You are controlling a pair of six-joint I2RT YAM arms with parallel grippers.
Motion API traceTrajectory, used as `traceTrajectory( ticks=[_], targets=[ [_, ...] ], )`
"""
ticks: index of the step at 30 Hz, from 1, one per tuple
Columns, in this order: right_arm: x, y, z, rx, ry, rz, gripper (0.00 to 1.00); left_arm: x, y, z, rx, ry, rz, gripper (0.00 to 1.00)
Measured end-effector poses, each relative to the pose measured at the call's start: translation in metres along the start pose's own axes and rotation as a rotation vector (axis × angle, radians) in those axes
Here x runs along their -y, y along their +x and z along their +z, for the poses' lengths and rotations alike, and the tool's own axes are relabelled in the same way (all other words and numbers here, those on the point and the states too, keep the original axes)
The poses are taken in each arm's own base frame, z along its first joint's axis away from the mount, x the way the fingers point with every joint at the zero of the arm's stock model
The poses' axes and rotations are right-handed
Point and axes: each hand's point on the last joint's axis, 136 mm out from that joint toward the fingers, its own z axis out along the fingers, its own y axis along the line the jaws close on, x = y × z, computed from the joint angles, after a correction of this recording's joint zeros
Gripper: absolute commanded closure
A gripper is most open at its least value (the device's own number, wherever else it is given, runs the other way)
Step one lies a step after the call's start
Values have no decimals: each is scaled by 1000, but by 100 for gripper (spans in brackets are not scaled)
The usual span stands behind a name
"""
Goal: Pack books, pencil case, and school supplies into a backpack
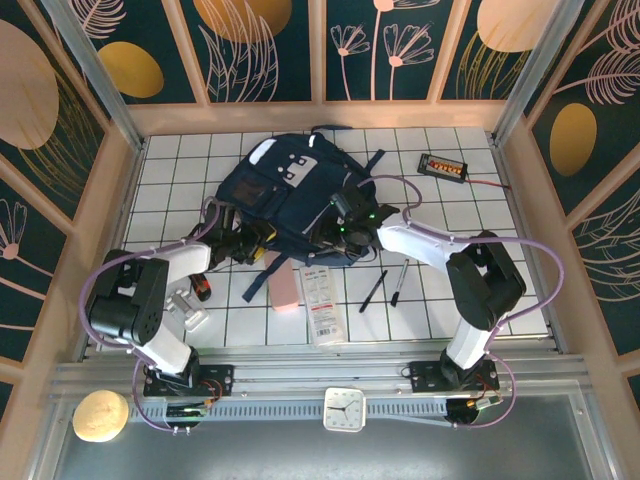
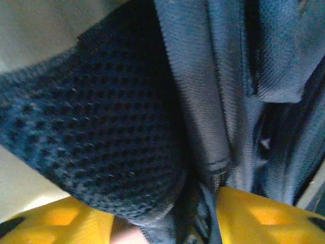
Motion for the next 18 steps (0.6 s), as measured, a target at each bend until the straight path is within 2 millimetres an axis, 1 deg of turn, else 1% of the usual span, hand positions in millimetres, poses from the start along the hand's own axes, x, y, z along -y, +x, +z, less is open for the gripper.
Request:
traceTrajectory(
  ticks=[1, 2, 4, 7, 10, 13, 15, 18],
  targets=[
    [0, -2, -1, 4, 0, 0, 38, -1, 0, 1, -1, 0, -7, 82],
    [0, -5, -2, 8, -1, -1, 38, 0, -1, 2, -2, 6, -7, 89],
    [1, -8, -3, 13, -2, 1, 37, 7, -3, 3, -3, 27, -8, 100],
    [1, -12, -5, 24, -1, -3, 32, 19, -6, 3, -4, 52, -6, 100],
    [-2, -19, -17, 55, 10, -21, 29, 40, -13, 0, 5, 82, 5, 100],
    [-13, -31, -43, 105, 10, -36, 28, 69, -23, -7, 26, 131, 19, 100],
    [-25, -39, -66, 149, -11, -46, 26, 87, -28, -14, 40, 168, 23, 100],
    [-36, -42, -98, 193, -54, -29, 23, 103, -28, -24, 51, 205, 20, 100]
  ],
)
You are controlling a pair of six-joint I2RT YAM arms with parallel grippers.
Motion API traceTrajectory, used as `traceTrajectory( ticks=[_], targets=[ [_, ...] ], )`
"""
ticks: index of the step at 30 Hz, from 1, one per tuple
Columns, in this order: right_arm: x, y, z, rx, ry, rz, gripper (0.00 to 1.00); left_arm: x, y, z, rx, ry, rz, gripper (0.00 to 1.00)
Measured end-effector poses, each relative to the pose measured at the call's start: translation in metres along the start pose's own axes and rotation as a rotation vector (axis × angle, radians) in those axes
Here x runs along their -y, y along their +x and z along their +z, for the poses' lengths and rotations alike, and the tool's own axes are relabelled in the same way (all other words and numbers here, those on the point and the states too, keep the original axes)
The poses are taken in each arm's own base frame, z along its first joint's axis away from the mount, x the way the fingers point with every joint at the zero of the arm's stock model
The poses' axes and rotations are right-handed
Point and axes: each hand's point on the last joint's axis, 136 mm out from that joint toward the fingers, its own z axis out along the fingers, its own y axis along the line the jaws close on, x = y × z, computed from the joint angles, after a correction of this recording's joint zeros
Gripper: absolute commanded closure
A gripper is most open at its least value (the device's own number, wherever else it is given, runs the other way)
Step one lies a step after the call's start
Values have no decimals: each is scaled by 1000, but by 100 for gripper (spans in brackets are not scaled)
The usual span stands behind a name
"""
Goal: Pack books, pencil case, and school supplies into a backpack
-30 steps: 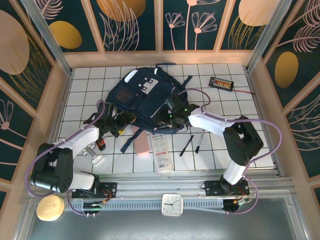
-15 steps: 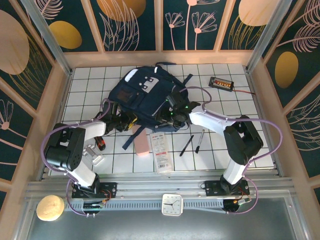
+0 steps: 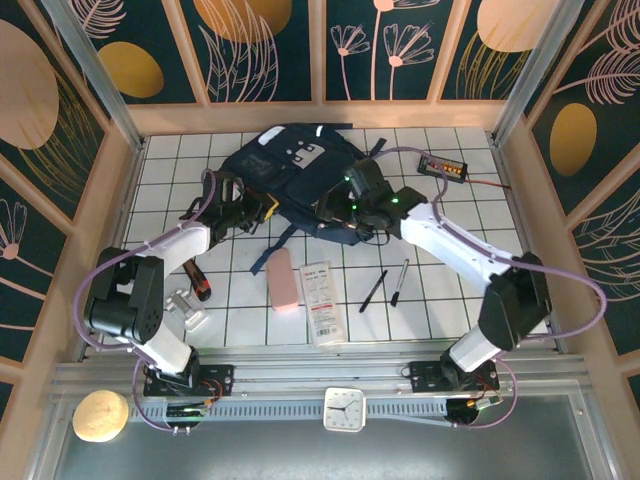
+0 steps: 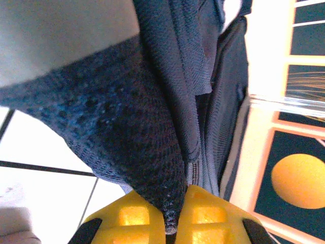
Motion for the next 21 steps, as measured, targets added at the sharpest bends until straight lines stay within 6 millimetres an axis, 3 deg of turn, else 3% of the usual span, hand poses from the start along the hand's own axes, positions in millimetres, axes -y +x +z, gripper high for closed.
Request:
traceTrajectory(
  ticks=[3, 6, 9, 15, 21],
  targets=[
    [-10, 5, -22, 12, -29, 39, 6, 7, 2, -3, 0, 15, -9, 100],
    [-27, 23, -31, -9, -61, 34, 8, 11, 6, -2, -7, 21, -16, 100],
    [-35, 43, -23, -56, -55, 26, 14, 19, 9, -1, -14, 32, -8, 100],
    [-15, 54, 18, -100, 82, 38, 19, 24, 12, 0, -20, 42, 1, 100],
    [12, 53, 27, -72, 213, 31, 29, 25, 13, 0, -21, 43, 1, 100]
  ],
)
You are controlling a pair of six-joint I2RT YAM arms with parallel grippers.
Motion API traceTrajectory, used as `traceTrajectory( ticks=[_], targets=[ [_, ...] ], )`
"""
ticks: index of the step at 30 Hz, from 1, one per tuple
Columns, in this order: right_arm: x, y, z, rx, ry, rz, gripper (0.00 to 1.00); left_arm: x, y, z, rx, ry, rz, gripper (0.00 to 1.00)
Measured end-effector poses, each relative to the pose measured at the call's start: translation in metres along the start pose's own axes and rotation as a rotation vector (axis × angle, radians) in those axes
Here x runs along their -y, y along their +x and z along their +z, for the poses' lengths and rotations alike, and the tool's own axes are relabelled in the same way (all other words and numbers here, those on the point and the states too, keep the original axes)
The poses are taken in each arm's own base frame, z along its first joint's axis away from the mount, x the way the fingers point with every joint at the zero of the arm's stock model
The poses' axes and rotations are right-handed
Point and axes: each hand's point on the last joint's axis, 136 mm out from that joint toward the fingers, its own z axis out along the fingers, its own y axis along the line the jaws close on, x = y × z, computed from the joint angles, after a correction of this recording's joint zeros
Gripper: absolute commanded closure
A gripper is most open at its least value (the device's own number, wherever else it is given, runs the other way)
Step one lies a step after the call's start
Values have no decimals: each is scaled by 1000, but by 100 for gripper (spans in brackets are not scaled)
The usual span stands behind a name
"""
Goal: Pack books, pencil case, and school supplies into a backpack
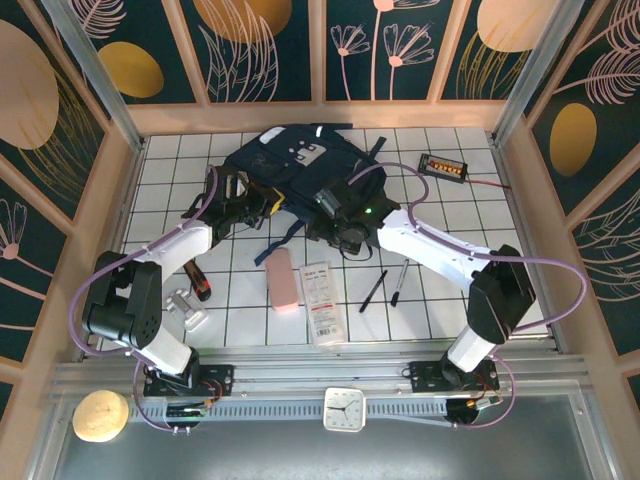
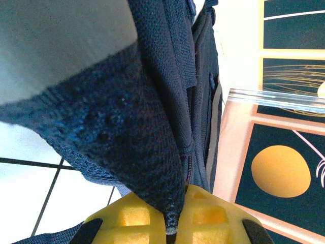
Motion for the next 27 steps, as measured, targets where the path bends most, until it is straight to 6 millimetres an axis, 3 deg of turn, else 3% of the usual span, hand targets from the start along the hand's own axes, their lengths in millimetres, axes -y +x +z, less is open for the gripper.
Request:
traceTrajectory(
  ticks=[8, 13, 20, 25, 27],
  targets=[
    [4, -18, 20, 66, 97, -30, 30, 6, 3, -4, -12, 18, -1, 100],
    [14, -22, 34, 74, 149, -36, 41, 11, 7, -6, -17, 29, 0, 100],
    [16, -43, 30, 109, 161, -29, 49, 18, 15, -10, -22, 48, 5, 100],
    [20, -52, 30, 114, 156, -29, 69, 19, 20, -9, -32, 50, 4, 100],
    [20, -56, 30, 114, 149, -29, 81, 18, 21, -9, -35, 50, 5, 100]
  ],
)
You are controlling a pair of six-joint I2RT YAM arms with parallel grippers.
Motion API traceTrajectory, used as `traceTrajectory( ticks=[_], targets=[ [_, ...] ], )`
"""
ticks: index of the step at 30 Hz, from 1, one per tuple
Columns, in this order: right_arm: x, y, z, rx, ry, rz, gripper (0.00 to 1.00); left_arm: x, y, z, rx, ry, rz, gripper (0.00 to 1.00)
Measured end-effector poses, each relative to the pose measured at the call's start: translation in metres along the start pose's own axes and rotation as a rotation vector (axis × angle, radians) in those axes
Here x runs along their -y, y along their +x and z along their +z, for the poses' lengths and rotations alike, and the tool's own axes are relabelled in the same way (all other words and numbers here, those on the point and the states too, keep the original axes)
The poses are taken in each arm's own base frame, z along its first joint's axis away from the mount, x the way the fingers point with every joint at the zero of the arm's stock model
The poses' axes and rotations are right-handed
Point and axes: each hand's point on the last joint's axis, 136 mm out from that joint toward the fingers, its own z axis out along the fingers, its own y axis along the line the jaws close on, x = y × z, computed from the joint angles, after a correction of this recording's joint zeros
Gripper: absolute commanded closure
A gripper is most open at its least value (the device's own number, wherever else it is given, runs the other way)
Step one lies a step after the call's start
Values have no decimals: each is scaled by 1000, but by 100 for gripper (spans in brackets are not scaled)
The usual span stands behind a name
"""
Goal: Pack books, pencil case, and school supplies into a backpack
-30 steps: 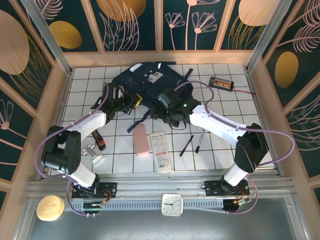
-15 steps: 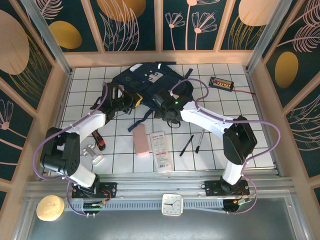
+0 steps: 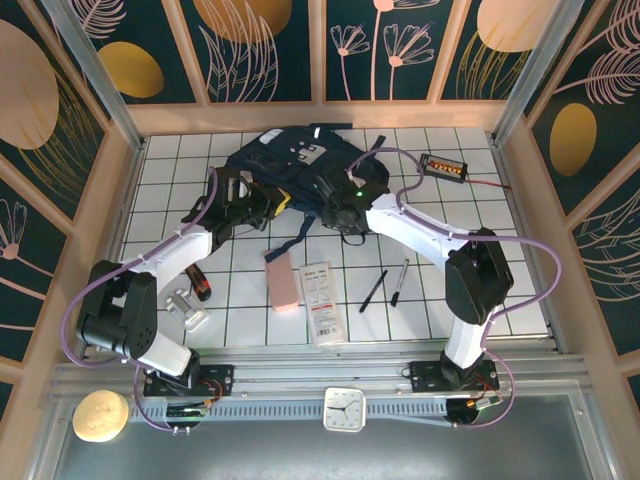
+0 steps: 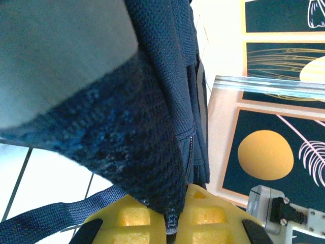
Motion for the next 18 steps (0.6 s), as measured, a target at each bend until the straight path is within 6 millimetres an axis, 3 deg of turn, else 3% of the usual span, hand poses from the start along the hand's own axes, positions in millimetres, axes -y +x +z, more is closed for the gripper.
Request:
traceTrajectory(
  ticks=[3, 11, 18],
  targets=[
    [2, -2, 1, -6, -5, -8, 100, -1, 1, 0, -2, -1, 1, 100],
    [10, -3, -6, -42, -51, -3, 100, -4, 0, -1, 8, -12, 4, 100],
    [50, -7, -25, -67, -74, 9, 100, -16, -31, -28, 71, -52, 19, 100]
  ],
)
